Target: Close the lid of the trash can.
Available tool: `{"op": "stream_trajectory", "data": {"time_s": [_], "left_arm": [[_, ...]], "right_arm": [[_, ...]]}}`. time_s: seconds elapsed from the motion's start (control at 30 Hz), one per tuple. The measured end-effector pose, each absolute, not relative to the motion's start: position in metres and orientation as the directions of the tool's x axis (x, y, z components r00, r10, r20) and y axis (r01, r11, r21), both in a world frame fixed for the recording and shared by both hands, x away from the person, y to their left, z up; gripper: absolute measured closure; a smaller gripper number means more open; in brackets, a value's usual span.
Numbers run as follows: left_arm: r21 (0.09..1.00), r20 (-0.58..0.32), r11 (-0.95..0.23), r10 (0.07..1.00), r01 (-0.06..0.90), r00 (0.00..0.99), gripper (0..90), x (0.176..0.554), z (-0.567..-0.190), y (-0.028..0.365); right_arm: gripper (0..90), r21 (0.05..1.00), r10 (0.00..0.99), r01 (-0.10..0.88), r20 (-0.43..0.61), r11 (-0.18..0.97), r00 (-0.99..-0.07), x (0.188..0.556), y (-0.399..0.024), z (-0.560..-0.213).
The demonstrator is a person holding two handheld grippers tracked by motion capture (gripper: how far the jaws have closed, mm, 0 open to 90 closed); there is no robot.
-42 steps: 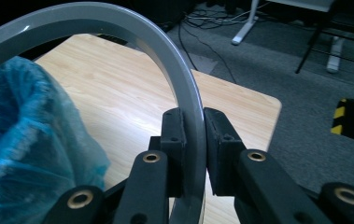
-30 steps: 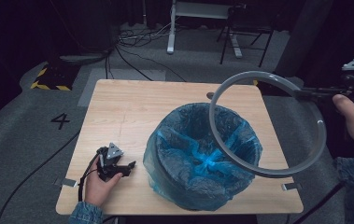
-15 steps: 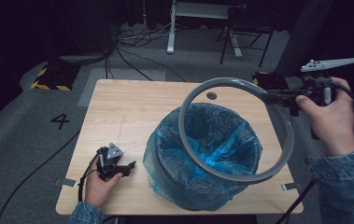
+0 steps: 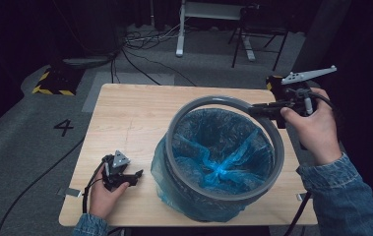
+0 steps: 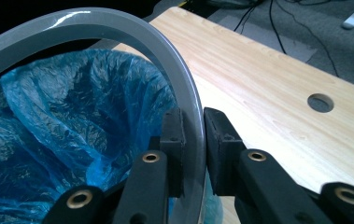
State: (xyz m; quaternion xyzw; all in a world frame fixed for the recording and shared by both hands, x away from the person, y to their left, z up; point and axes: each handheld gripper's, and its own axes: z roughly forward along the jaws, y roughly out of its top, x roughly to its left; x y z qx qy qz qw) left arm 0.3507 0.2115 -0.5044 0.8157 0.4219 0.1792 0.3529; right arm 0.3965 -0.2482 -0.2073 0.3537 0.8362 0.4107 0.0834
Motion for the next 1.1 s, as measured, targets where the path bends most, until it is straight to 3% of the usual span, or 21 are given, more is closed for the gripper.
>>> {"op": "stream_trajectory", "data": {"time_s": [0.37, 1.1], "left_arm": [[0.728, -0.007, -0.392, 0.816, 0.562, 0.578, 28.1, 0.351, -0.505, 0.211], [0.727, -0.006, -0.394, 0.815, 0.562, 0.579, 28.1, 0.351, -0.504, 0.211]], "right_arm": [[78.9, 0.726, 0.655, 0.523, 0.132, 0.447, -0.744, 0.405, -0.235, -0.229], [78.6, 0.672, 0.617, 0.485, 0.052, 0.56, -0.785, 0.408, -0.23, -0.225]]}}
